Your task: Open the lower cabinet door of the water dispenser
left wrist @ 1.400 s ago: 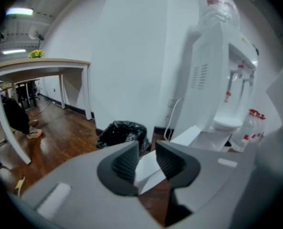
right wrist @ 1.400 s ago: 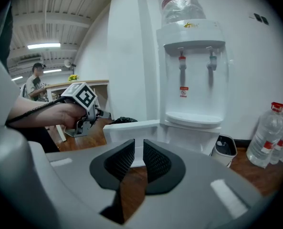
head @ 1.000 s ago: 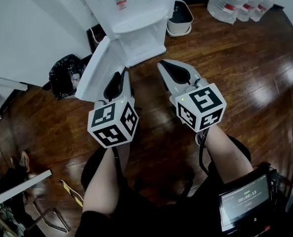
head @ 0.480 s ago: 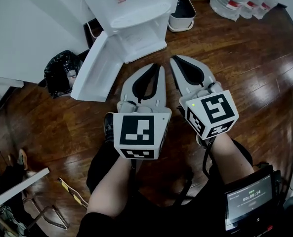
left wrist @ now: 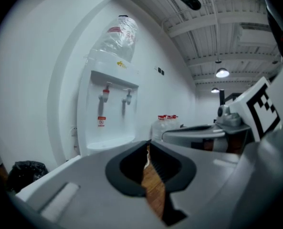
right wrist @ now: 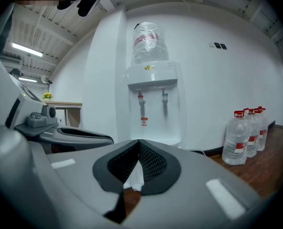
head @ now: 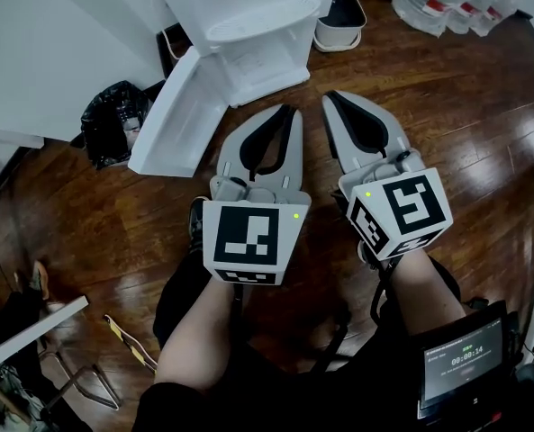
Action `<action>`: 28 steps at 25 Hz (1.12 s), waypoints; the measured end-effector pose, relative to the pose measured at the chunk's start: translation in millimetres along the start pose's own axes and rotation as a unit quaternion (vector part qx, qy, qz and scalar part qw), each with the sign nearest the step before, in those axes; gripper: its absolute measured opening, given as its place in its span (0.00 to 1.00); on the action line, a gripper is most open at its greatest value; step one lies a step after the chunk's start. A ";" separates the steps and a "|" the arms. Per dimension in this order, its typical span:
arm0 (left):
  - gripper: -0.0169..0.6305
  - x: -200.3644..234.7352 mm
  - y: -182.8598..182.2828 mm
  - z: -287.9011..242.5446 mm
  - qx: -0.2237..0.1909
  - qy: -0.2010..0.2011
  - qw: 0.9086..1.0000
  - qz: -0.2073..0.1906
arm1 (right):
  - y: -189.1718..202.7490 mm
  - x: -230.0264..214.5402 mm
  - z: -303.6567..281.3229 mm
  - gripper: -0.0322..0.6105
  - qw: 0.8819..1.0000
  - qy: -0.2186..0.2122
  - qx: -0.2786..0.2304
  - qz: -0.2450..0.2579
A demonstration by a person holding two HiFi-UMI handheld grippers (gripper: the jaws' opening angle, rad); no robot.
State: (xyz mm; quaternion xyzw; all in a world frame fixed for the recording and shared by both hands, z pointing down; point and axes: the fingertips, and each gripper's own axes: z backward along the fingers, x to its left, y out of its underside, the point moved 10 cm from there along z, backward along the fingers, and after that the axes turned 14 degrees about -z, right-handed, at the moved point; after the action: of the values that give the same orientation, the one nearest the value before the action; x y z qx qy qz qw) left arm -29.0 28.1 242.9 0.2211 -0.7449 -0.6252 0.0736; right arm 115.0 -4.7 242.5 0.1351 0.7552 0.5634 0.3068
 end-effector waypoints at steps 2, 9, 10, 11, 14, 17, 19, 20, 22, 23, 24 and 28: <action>0.08 0.9 3.2 -0.7 -0.001 -0.006 1.000 -0.004 | 0.8 0.1 0.0 0.06 1.000 -0.001 0.000 0.000; 0.08 5.3 8.9 2.2 0.005 -0.008 1.000 -0.005 | 5.9 5.7 -3.5 0.06 1.000 -0.006 0.007 -0.005; 0.08 6.2 8.9 2.9 0.005 -0.009 1.000 -0.004 | 6.3 6.5 -3.7 0.06 1.000 -0.007 0.007 -0.004; 0.08 7.1 9.0 3.4 0.004 -0.010 1.000 -0.001 | 6.6 7.0 -4.0 0.06 1.000 -0.007 0.008 -0.003; 0.08 9.4 10.8 4.1 0.008 -0.010 1.000 0.006 | 7.7 7.6 -5.1 0.06 1.000 -0.008 0.009 -0.004; 0.08 11.1 11.8 4.7 0.011 -0.011 1.000 0.003 | 8.3 8.2 -6.5 0.06 1.000 -0.007 0.011 -0.006; 0.08 12.9 12.4 5.6 0.012 -0.012 1.000 0.000 | 8.6 9.3 -7.6 0.06 1.000 -0.008 0.012 -0.006; 0.08 13.7 12.9 6.2 0.013 -0.012 1.000 -0.001 | 8.7 9.8 -7.9 0.06 1.000 -0.008 0.012 -0.005; 0.08 15.1 14.3 7.1 0.016 -0.013 1.000 -0.001 | 9.0 10.4 -8.2 0.06 1.000 -0.010 0.013 -0.002; 0.08 15.5 15.0 7.6 0.017 -0.013 1.000 -0.001 | 9.3 10.4 -8.2 0.06 1.000 -0.010 0.013 -0.001; 0.08 15.7 15.5 7.9 0.017 -0.013 1.000 -0.002 | 9.8 10.2 -8.3 0.06 1.000 -0.010 0.013 0.000; 0.08 14.7 16.4 7.4 0.019 -0.010 1.000 -0.001 | 11.7 8.8 -8.3 0.06 1.000 -0.007 0.016 -0.004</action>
State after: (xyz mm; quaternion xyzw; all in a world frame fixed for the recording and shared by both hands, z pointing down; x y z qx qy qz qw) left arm -48.8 30.5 254.7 0.2169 -0.7568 -0.6136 0.0608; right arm 101.4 -2.4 252.2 0.1413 0.7624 0.5491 0.3119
